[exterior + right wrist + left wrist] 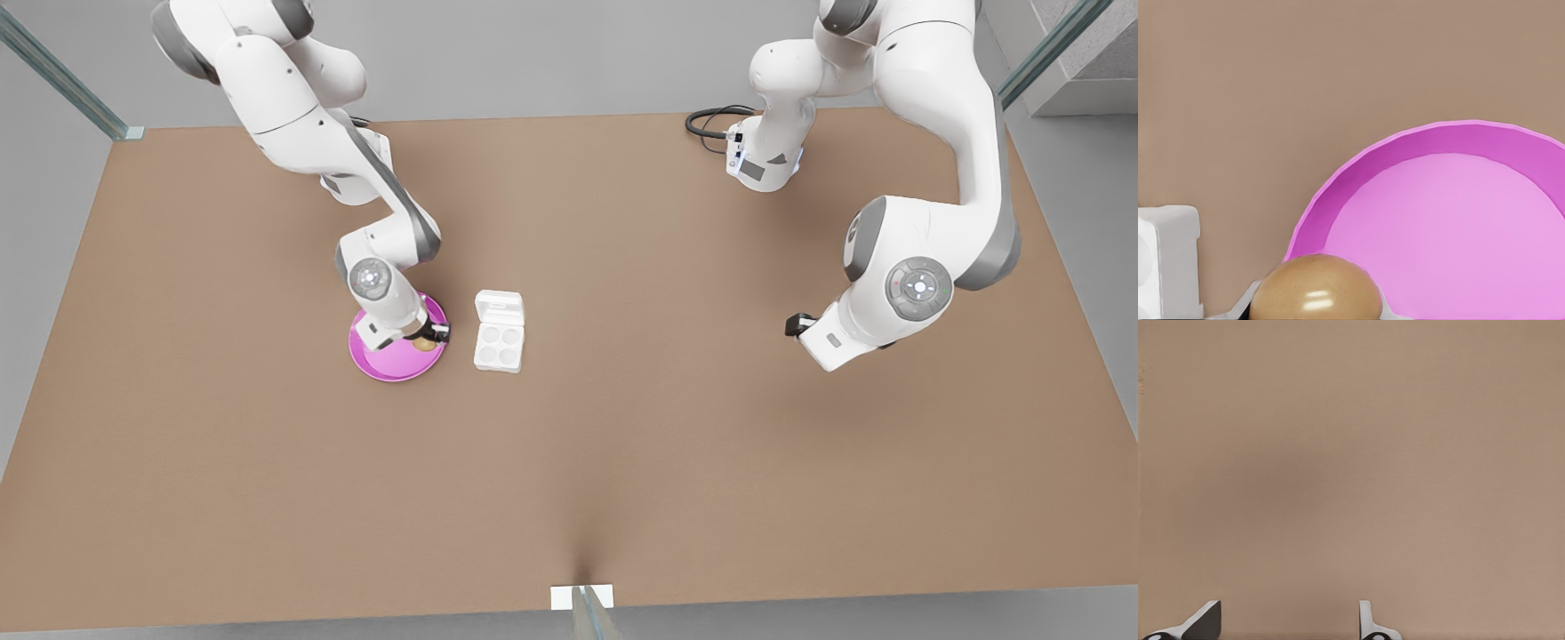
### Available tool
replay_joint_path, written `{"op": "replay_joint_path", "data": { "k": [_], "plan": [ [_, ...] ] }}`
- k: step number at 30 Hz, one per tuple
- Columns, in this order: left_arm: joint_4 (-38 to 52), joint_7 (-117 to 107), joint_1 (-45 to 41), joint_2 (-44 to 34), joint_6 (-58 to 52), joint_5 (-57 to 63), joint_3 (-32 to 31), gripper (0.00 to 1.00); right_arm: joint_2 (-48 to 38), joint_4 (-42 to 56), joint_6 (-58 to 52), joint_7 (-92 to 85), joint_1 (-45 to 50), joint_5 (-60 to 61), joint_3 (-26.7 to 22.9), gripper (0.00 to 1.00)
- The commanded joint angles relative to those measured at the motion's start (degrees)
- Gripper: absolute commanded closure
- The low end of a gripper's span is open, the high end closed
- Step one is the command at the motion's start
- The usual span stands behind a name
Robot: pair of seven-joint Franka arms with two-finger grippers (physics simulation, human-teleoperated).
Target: Pack egg into the box and close the box lid
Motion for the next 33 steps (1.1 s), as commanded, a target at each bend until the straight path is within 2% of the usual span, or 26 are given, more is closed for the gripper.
{"op": "replay_joint_path", "data": {
  "k": [1,3,7,8,12,18,19,20,23,26,28,30,31,32,33],
  "plan": [
    [0.0,-0.3,0.0,0.0,0.0,0.1,0.0,0.0,1.4,1.9,-3.3,3.4,2.9,1.4,-0.7,0.4],
    [0.0,-0.3,0.2,0.0,0.0,0.1,0.0,0.0,2.4,5.0,-4.9,3.7,14.7,5.9,-9.4,0.4],
    [-0.1,-0.3,0.0,0.2,0.3,0.3,0.0,0.0,5.3,10.8,-8.4,7.1,23.0,7.2,-14.0,0.4],
    [-0.1,-0.3,0.2,0.4,0.6,0.3,0.0,0.0,5.9,11.7,-8.6,7.1,28.3,8.7,-18.7,0.4],
    [0.0,-0.3,0.4,0.3,0.6,0.4,0.0,0.0,8.9,17.3,-11.8,9.5,33.1,10.1,-21.8,0.4],
    [-0.1,-0.3,0.3,0.5,0.8,0.4,0.0,0.0,10.5,17.7,-12.2,10.6,35.8,11.0,-21.7,0.39],
    [-0.1,-0.3,0.3,0.5,0.9,0.4,0.0,0.0,10.4,17.3,-12.2,10.6,35.8,11.0,-21.6,0.35],
    [-0.1,-0.3,0.3,0.5,0.8,0.4,0.0,0.0,8.4,16.1,-12.6,10.1,35.8,11.0,-21.1,0.0],
    [-0.1,-0.3,0.4,0.6,0.9,0.4,0.0,0.0,6.8,16.3,-14.9,10.3,35.0,10.9,-20.4,0.0],
    [0.0,-2.0,-0.8,0.2,0.2,0.2,-0.1,0.0,6.8,16.8,-15.1,9.3,29.1,10.2,-20.4,0.0],
    [1.0,-15.1,-2.4,-1.4,-3.7,0.2,-7.6,0.0,7.3,16.9,-15.0,8.4,27.8,10.0,-20.4,0.0],
    [1.3,-26.0,-2.4,-5.7,-10.5,-0.5,-15.6,0.0,7.3,16.9,-15.3,3.4,19.4,7.6,-18.5,0.0],
    [1.3,-44.0,-2.6,-5.3,-10.8,-0.5,-27.8,0.0,7.2,16.9,-16.4,-0.3,5.4,0.6,-10.2,0.0],
    [1.2,-56.4,-2.6,-5.0,-11.3,-0.7,-37.3,0.0,7.3,16.9,-18.0,-4.4,-7.0,-4.8,-3.0,0.0],
    [0.5,-62.5,-3.0,-4.5,-11.9,-1.8,-44.1,0.0,6.8,16.9,-20.1,-11.2,-17.1,-7.7,1.0,0.0]
  ]
}}
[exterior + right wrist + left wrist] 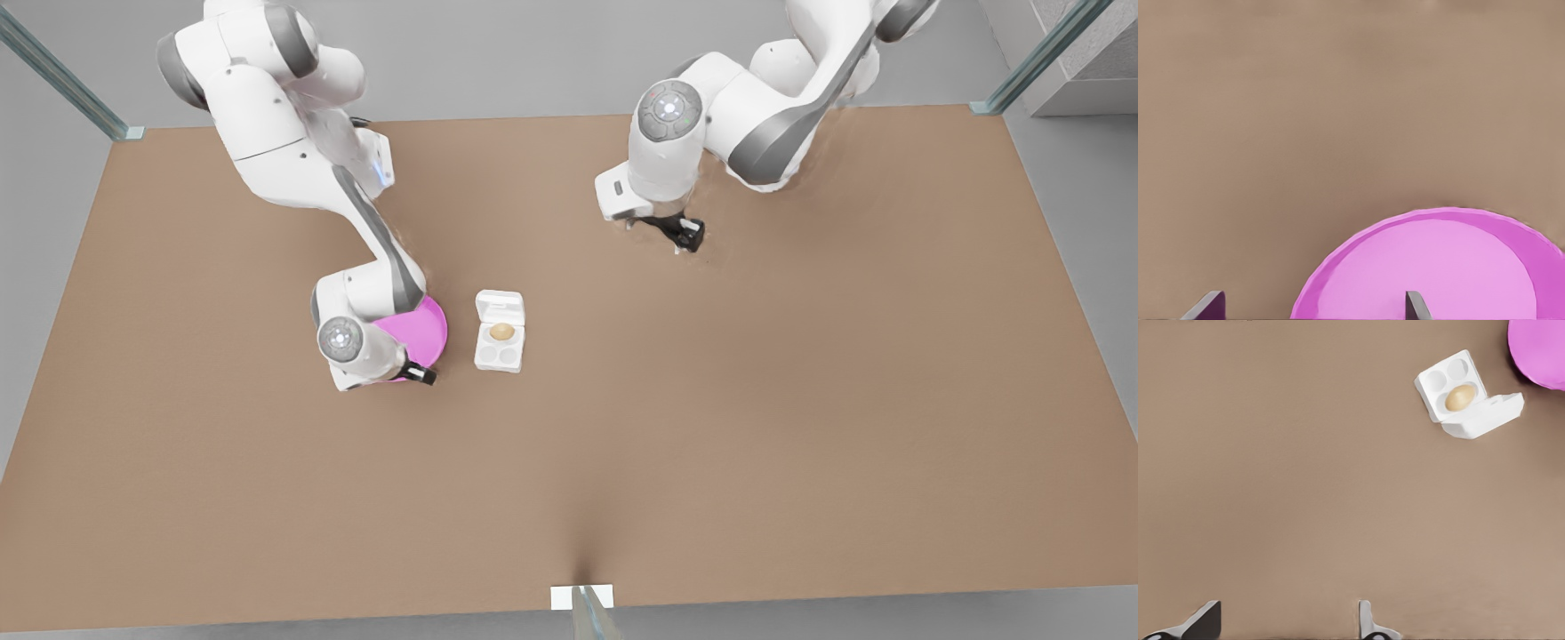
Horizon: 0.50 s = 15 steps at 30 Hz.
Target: Pack egg into the box and close the box lid
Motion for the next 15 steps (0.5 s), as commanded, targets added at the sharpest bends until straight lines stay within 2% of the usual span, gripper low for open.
{"op": "replay_joint_path", "data": {
  "k": [1,2,4,5,6,7,8,9,10,12,14,15],
  "plan": [
    [-0.2,-51.6,-1.5,-0.3,-7.3,-3.1,-6.6,0.0,-2.1,0.9,-8.2,-23.4,-11.2,-8.1,4.0,0.0],
    [0.1,-57.6,-6.0,1.4,-2.9,-2.9,-6.9,0.0,-5.6,1.5,-11.8,-32.3,-13.1,-8.2,3.3,0.0],
    [-0.1,-62.5,-10.3,14.4,6.3,7.9,-6.1,0.0,-12.0,1.7,-13.8,-36.2,-14.0,-8.0,2.9,0.0],
    [-0.3,-66.4,-11.6,21.2,10.2,15.0,-5.9,0.0,-12.5,7.1,-19.0,-34.1,-13.5,-8.1,3.4,0.0],
    [-0.3,-67.4,-13.6,26.1,14.9,19.8,-1.8,0.0,-11.8,15.2,-28.4,-35.1,-13.4,-8.2,3.5,0.0],
    [-0.3,-67.5,-16.8,27.2,17.5,20.5,3.4,0.0,-12.9,17.2,-31.7,-36.3,-13.1,-8.4,3.6,0.0],
    [0.3,-67.5,-17.9,29.8,19.0,23.0,5.0,0.0,-14.9,17.6,-33.4,-42.2,-12.7,-8.2,2.8,0.0],
    [0.3,-67.3,-18.1,30.6,19.8,23.9,5.9,0.0,-14.8,21.6,-34.0,-42.6,-4.7,-6.2,-6.8,0.0],
    [0.5,-67.4,-18.8,31.9,20.1,25.0,6.0,0.0,-14.8,24.1,-34.3,-42.4,-4.1,-4.3,-8.5,0.0],
    [0.5,-68.9,-20.4,32.7,23.8,25.1,6.1,0.0,-13.9,25.5,-34.4,-41.8,-2.2,-3.9,-8.8,0.0],
    [0.3,-71.8,-23.5,32.7,24.5,25.0,6.2,0.0,-16.3,21.5,-31.9,-42.5,-1.3,-4.0,-8.8,0.0],
    [0.5,-72.1,-26.5,33.4,27.5,25.0,10.0,0.0,-16.2,21.7,-29.4,-42.5,-2.0,-4.0,-8.6,0.0]
  ]
}}
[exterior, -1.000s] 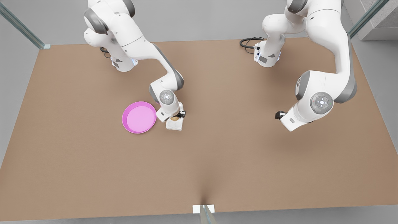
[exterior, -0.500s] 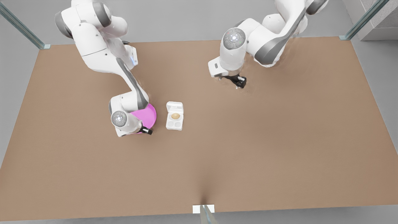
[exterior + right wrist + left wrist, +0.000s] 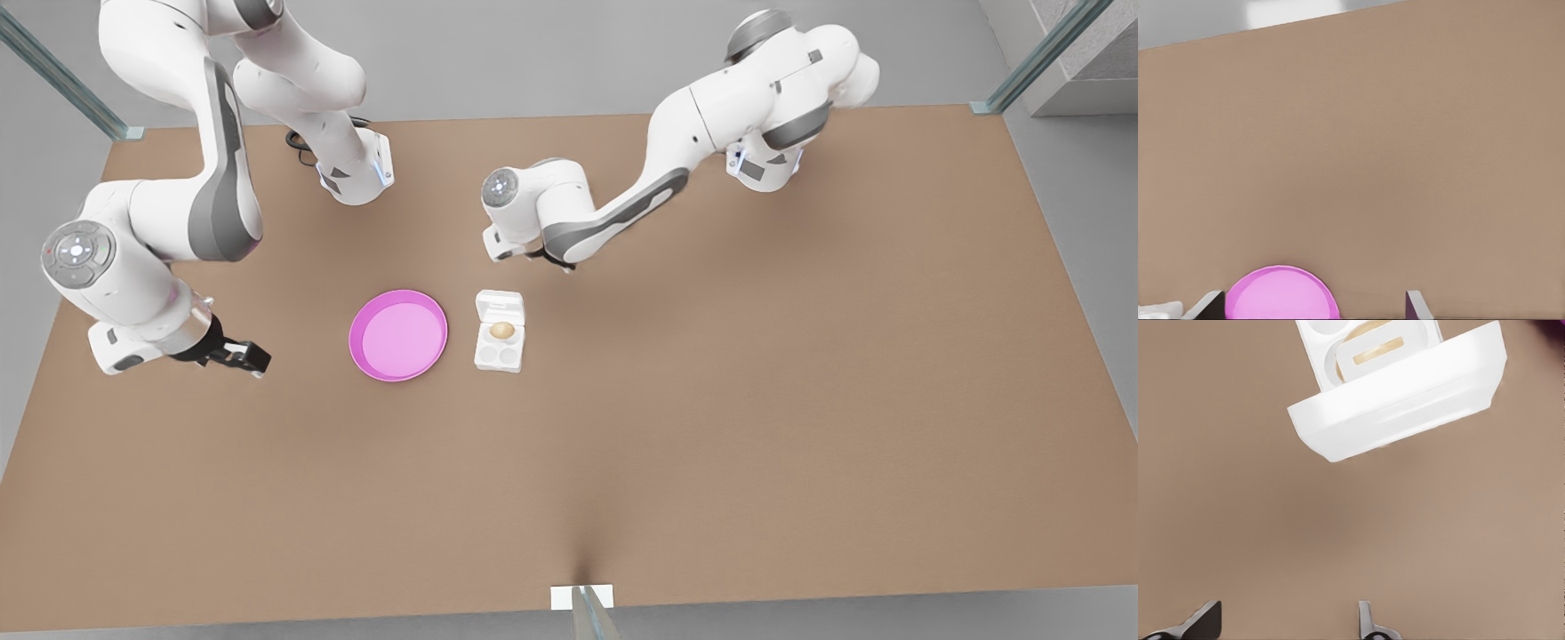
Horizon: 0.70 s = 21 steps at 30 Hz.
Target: Pack egg into the box and close the box lid
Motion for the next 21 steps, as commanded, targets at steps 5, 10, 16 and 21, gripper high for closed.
{"op": "replay_joint_path", "data": {
  "k": [5,10,16,21],
  "plan": [
    [2.3,-32.9,-1.8,1.9,8.6,3.4,3.3,0.0,-3.0,1.8,-5.5,-19.3,-4.3,5.1,2.1,0.0],
    [10.4,-27.3,-2.3,3.4,8.5,3.1,7.9,0.0,-1.9,5.1,-6.0,-19.7,-4.3,4.4,2.1,0.0],
    [19.7,-12.5,4.5,5.6,4.0,1.2,11.6,0.0,-1.0,8.9,-6.3,-19.9,-4.1,4.6,2.0,0.0],
    [19.2,22.6,31.6,-12.6,-17.8,-6.2,10.0,0.0,-1.1,11.4,-10.3,-20.1,-4.1,5.0,2.1,0.0]
  ]
}}
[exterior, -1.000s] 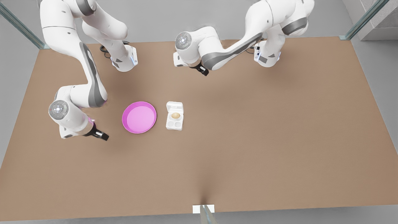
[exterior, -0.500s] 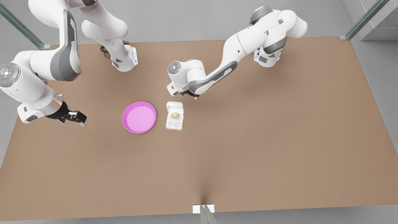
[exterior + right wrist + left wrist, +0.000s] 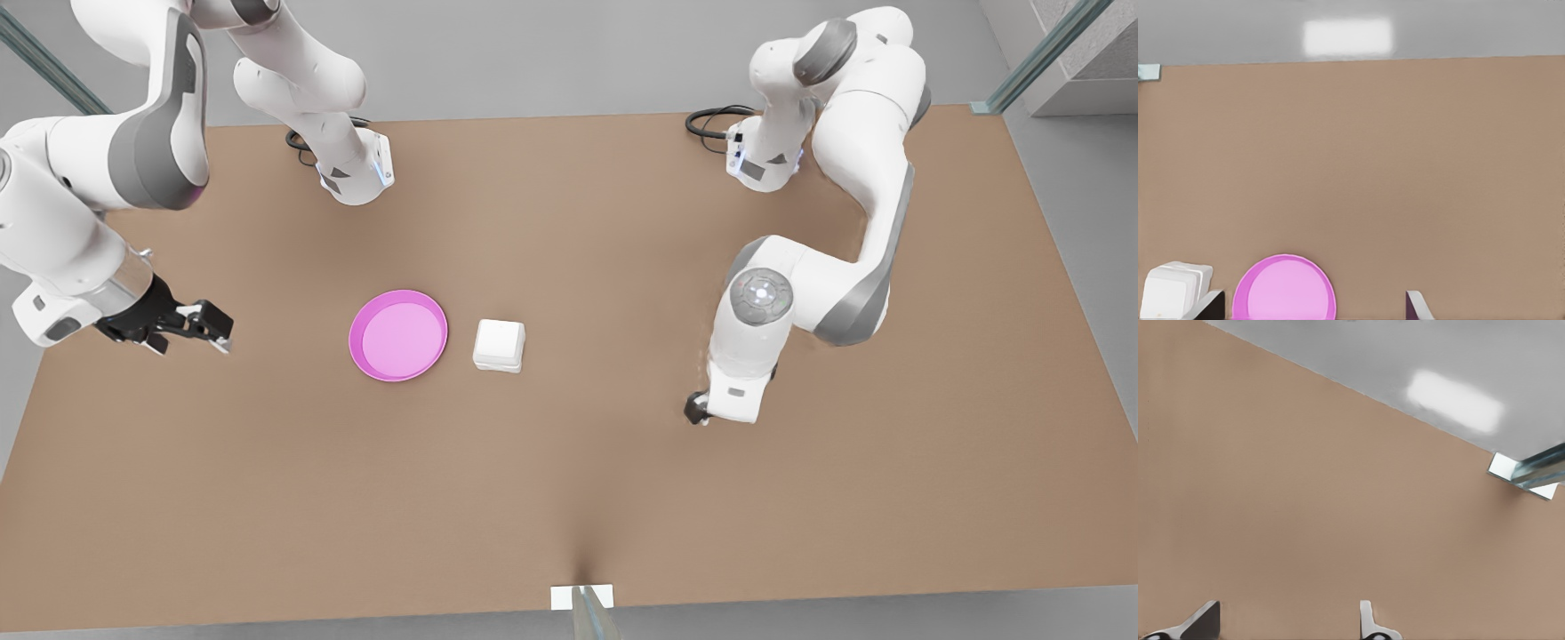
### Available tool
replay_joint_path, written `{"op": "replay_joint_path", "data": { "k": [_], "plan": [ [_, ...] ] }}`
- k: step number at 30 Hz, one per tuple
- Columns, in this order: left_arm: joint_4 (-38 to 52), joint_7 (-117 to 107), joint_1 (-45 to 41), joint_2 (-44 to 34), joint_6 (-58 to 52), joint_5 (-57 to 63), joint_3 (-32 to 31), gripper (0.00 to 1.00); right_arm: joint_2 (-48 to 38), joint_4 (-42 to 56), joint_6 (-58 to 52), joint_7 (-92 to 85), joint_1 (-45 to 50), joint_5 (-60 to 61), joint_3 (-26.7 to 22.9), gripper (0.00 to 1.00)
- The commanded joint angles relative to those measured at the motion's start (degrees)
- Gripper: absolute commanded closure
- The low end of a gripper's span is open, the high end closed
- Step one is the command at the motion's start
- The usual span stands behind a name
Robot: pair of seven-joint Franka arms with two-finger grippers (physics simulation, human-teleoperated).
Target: Pack egg into the box and close the box lid
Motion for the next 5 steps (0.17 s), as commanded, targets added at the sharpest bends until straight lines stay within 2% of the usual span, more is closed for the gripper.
{"op": "replay_joint_path", "data": {
  "k": [1,2,3,5],
  "plan": [
    [-0.1,55.9,3.9,-3.2,-13.4,-5.5,6.2,0.0,0.8,0.4,-2.6,-6.5,0.2,0.2,0.0,0.0],
    [-9.6,59.7,-2.2,-14.6,-8.9,-29.7,26.9,0.0,1.1,0.5,-2.9,-6.4,-0.1,0.0,0.0,0.0],
    [-18.1,60.8,-2.1,-21.1,-5.3,-29.9,27.0,0.0,1.1,0.5,-3.1,-6.4,-0.3,-0.2,0.0,0.0],
    [-16.5,61.1,-2.3,-20.8,-5.5,-29.8,26.4,0.0,1.0,0.4,-3.4,-5.9,-0.1,0.4,-0.1,0.0]
  ]
}}
